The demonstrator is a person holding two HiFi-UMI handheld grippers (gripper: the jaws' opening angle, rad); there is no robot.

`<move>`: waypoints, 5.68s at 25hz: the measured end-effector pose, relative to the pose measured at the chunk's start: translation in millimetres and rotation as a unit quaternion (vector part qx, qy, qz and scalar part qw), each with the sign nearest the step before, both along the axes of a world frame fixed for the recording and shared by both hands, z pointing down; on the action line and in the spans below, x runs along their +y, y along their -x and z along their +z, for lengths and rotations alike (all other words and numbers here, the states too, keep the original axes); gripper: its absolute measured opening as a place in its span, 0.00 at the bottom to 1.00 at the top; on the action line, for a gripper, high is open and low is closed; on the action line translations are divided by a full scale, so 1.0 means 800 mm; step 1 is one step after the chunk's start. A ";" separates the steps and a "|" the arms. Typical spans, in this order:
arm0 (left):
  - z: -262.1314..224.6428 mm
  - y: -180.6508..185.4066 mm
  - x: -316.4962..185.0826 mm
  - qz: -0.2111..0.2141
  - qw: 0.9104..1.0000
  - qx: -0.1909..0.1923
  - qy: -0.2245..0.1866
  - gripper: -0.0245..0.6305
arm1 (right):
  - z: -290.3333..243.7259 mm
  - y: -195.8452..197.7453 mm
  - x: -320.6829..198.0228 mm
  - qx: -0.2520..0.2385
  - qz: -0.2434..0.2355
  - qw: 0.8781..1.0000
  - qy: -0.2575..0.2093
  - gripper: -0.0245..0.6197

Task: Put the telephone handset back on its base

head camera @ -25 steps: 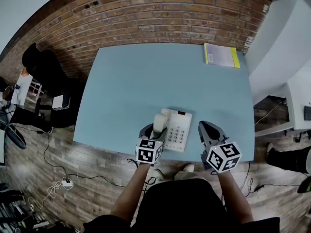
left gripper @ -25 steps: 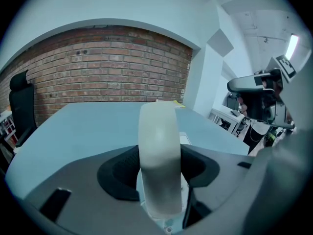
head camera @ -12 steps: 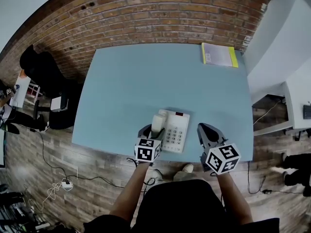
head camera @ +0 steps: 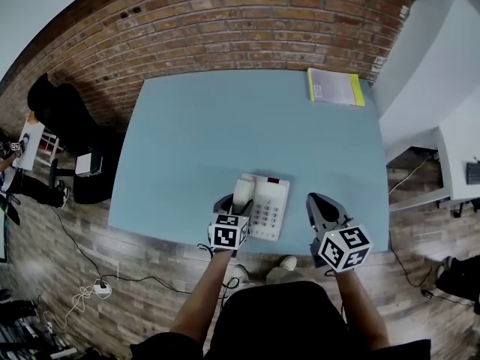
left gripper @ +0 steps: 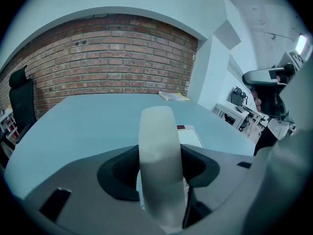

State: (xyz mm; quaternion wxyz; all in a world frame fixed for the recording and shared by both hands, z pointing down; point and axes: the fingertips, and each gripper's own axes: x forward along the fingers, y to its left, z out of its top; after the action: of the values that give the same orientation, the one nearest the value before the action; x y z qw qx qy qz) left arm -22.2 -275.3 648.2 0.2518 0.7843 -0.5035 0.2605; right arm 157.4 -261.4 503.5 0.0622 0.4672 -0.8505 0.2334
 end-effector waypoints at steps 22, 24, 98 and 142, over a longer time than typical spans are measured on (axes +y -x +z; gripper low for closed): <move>0.033 -0.001 -0.027 -0.022 0.999 0.004 0.038 0.40 | 0.012 -0.004 -0.008 0.009 -0.002 1.000 0.015 0.06; 0.036 -0.002 -0.028 -0.022 0.999 0.000 0.042 0.40 | 0.013 -0.006 -0.008 0.009 0.000 1.000 0.015 0.06; -0.040 0.012 -0.009 -0.014 0.997 0.034 -0.068 0.41 | -0.003 0.028 0.025 0.008 -0.009 1.000 0.005 0.06; -0.208 0.085 0.139 0.088 0.964 0.159 -0.195 0.05 | -0.061 0.149 0.118 0.014 0.014 0.998 -0.058 0.06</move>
State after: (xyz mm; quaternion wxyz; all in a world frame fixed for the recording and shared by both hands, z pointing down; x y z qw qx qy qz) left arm -90.5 -164.4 481.5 0.1470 0.8910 -0.4266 0.0505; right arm 38.4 -166.7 455.1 0.0441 0.4849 -0.8551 0.1782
